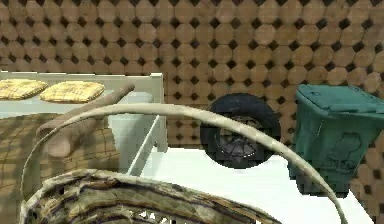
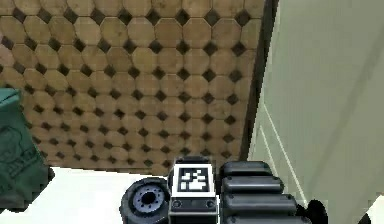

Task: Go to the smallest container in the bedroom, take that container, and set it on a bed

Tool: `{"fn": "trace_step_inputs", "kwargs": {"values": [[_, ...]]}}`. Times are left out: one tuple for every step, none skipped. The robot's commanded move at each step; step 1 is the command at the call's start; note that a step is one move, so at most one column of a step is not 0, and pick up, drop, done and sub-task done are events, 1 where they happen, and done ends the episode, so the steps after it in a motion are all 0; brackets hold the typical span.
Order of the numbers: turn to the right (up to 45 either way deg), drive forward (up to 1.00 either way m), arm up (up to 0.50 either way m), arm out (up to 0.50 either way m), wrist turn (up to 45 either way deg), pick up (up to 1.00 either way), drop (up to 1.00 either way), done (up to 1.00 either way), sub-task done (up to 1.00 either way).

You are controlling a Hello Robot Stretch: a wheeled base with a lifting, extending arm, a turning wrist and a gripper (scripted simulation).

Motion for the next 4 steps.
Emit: {"fn": "trace_step_inputs", "kwargs": {"values": [[0.0,0.60,0.00,0.00,0.0,0.00,0.00,0.00,0.00],[-45.0,0.00,0.00,0.00,0.0,0.00,0.00,0.00,0.00],[-45.0,0.00,0.00,0.00,0.0,0.00,0.00,0.00,0.00],[-45.0,0.00,0.00,0.00,0.0,0.00,0.00,0.00,0.00]]}}
